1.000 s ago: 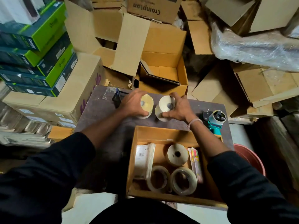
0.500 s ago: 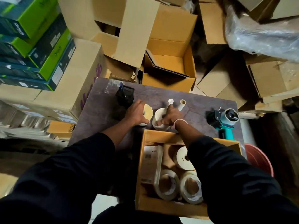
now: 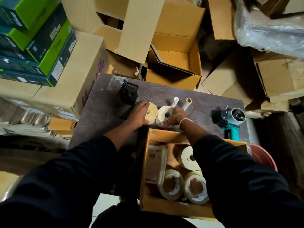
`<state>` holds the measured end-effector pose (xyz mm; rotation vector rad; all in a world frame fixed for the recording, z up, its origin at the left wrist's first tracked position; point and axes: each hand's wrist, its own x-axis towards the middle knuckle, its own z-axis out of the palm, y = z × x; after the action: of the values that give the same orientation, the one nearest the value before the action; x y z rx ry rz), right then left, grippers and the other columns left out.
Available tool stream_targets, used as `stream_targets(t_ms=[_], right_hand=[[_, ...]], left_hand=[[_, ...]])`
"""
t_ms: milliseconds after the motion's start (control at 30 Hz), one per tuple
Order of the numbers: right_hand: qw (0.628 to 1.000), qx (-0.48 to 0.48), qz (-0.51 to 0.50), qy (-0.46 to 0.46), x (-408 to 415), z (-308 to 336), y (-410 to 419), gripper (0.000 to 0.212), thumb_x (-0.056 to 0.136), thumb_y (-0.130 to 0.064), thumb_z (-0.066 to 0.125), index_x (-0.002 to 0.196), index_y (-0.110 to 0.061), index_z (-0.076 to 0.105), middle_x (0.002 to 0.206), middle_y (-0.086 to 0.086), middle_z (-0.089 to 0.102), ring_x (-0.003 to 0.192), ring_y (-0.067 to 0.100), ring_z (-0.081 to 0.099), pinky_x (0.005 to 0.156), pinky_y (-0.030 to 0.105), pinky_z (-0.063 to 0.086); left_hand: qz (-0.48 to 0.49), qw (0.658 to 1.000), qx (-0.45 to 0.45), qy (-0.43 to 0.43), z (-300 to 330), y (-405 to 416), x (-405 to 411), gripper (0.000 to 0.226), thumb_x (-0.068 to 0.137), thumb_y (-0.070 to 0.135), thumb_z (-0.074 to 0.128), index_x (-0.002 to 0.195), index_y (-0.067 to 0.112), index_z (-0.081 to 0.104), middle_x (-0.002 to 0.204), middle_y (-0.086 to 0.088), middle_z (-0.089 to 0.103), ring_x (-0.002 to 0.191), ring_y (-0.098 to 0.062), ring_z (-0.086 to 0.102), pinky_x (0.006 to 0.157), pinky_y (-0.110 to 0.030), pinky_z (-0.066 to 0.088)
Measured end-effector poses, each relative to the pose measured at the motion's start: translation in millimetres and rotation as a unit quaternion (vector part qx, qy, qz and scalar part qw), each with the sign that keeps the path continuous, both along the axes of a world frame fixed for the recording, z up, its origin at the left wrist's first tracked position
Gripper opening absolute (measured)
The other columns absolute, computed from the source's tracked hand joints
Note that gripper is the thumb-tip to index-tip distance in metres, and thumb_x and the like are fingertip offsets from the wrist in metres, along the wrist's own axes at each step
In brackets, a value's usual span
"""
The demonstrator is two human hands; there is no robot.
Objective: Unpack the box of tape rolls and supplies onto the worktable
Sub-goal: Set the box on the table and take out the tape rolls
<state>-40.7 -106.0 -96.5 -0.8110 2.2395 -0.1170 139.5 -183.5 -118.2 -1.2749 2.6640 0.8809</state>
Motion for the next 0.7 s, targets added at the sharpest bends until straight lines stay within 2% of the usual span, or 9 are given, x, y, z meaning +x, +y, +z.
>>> stream_targets(t_ms=[133,200,300,367,433,467,567,633,700], right_hand=[[1.000,0.002,0.023,0.007,1,3,-1,0.093,0.056,-0.039,0.096,0.133,-0.006,0.055,0.131,0.011,0.059,0.122,0.025,0.057,0.103,0.033,0.049],[0.999,0.007,0.033,0.006,0,6,0,0.091,0.059,-0.042,0.094,0.132,-0.004,0.055,0.129,0.010,0.061,0.120,0.025,0.059,0.102,0.035,0.051],[0.999,0.009,0.044,0.023,-1,15,5,0.070,0.063,-0.043,0.092,0.115,-0.006,0.062,0.116,0.011,0.068,0.106,0.025,0.066,0.086,0.032,0.055],[0.998,0.003,0.055,0.044,-2,26,10,0.051,0.068,-0.039,0.090,0.099,-0.009,0.064,0.102,0.013,0.069,0.086,0.024,0.064,0.069,0.033,0.051],[0.995,-0.016,0.060,0.072,-5,47,19,0.037,0.075,-0.032,0.086,0.090,-0.007,0.064,0.088,0.011,0.065,0.070,0.023,0.060,0.060,0.033,0.050],[0.995,-0.036,0.053,0.078,-7,59,26,0.032,0.077,-0.029,0.085,0.088,-0.006,0.065,0.082,0.010,0.067,0.067,0.024,0.063,0.059,0.032,0.053],[0.989,-0.150,-0.010,0.010,-8,106,58,0.019,0.085,-0.020,0.078,0.087,-0.003,0.073,0.078,0.013,0.075,0.070,0.031,0.073,0.064,0.039,0.063],[0.971,-0.218,-0.056,-0.077,-5,139,89,0.018,0.088,-0.017,0.076,0.087,0.001,0.074,0.079,0.016,0.075,0.064,0.026,0.069,0.053,0.030,0.060],[0.958,-0.225,-0.047,-0.170,-1,164,120,0.026,0.088,-0.019,0.076,0.090,0.007,0.072,0.079,0.018,0.074,0.060,0.020,0.065,0.047,0.023,0.053]], left_hand=[[0.003,1.000,-0.019,-0.021,-2,1,-7,0.106,0.073,0.025,0.090,0.157,0.008,0.028,0.169,-0.009,0.018,0.155,-0.030,0.018,0.125,-0.040,0.023],[-0.007,0.999,-0.034,-0.029,0,3,-6,0.100,0.074,0.027,0.090,0.154,0.010,0.032,0.168,-0.010,0.022,0.154,-0.032,0.019,0.123,-0.043,0.027],[-0.018,0.998,-0.053,-0.007,10,8,-4,0.089,0.078,0.025,0.087,0.151,0.010,0.040,0.163,-0.010,0.032,0.152,-0.031,0.025,0.122,-0.042,0.028],[-0.023,0.997,-0.062,0.029,22,11,-4,0.077,0.082,0.022,0.083,0.148,0.007,0.046,0.158,-0.013,0.040,0.149,-0.032,0.031,0.122,-0.038,0.027],[-0.023,0.995,-0.054,0.081,37,14,-3,0.061,0.086,0.019,0.079,0.140,0.004,0.055,0.149,-0.016,0.052,0.140,-0.033,0.045,0.115,-0.037,0.034],[-0.019,0.993,-0.042,0.108,44,17,-2,0.054,0.088,0.019,0.077,0.137,0.005,0.059,0.143,-0.016,0.058,0.134,-0.033,0.052,0.110,-0.037,0.038],[-0.013,0.985,0.031,0.171,66,29,-4,0.041,0.092,0.025,0.074,0.129,0.010,0.066,0.130,-0.008,0.068,0.120,-0.024,0.064,0.101,-0.035,0.049],[-0.032,0.976,0.095,0.194,77,42,-6,0.035,0.093,0.030,0.072,0.123,0.013,0.069,0.123,-0.002,0.072,0.111,-0.015,0.068,0.094,-0.027,0.054],[-0.082,0.972,0.114,0.191,87,58,-8,0.030,0.096,0.031,0.069,0.119,0.012,0.072,0.118,0.000,0.073,0.107,-0.011,0.068,0.089,-0.021,0.052]])
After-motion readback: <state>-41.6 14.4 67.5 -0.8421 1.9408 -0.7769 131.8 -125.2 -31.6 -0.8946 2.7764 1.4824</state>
